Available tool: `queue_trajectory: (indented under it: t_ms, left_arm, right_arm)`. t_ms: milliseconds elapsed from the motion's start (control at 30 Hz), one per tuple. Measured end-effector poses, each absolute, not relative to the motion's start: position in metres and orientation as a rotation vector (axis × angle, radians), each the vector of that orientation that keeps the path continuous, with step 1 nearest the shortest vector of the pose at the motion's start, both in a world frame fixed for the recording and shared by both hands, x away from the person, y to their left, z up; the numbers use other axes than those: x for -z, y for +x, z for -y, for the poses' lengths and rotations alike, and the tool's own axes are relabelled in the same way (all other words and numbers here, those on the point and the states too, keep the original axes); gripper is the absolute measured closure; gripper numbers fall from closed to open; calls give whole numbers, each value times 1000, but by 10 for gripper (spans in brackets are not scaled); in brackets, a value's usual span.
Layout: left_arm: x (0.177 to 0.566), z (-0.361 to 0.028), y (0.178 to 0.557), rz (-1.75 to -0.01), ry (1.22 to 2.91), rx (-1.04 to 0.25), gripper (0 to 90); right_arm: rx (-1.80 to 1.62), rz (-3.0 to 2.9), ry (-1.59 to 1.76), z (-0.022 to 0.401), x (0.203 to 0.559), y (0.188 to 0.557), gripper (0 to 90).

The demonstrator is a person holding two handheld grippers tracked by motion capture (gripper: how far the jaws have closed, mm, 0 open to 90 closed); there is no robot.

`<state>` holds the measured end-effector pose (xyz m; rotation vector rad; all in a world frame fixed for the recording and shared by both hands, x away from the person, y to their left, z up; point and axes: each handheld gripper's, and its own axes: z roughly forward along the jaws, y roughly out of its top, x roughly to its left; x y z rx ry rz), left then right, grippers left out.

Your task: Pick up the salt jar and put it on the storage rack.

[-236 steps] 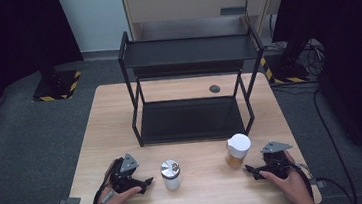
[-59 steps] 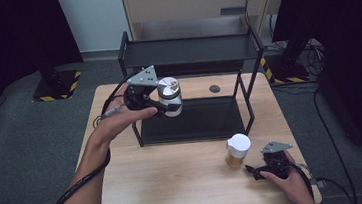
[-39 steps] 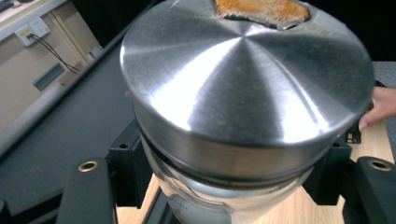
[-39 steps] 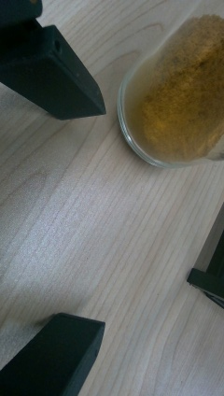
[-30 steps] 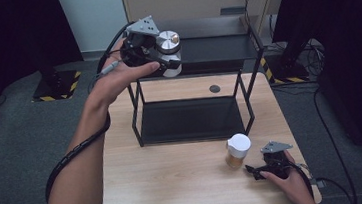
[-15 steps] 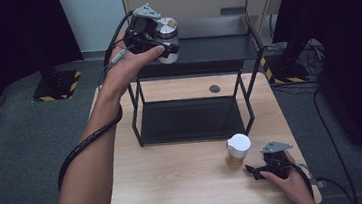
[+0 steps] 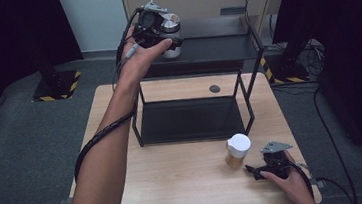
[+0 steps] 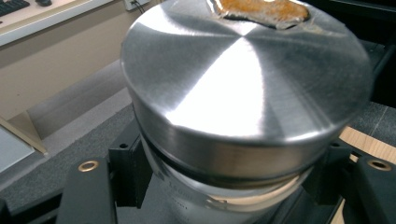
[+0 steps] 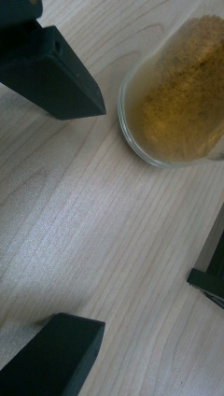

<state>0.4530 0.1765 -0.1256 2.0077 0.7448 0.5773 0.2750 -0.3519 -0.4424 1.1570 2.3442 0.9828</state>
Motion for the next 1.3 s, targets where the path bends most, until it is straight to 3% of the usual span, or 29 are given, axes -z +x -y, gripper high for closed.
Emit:
queue_trajectory:
  t_ms: [867,1100,1300]
  left_arm:
    - [134,-178,476,-835,1988,-465,295]
    - [132,-186,463,-832,1976,-492,137]
    - [124,-192,437,-838,2015,-528,101]
  right_arm:
    - [-986,-2348,1152,353,442,275,15]
    - [-986,-2350,1154,353,442,275,15]
    - [-986,-2349,1152,353,442,275,15]
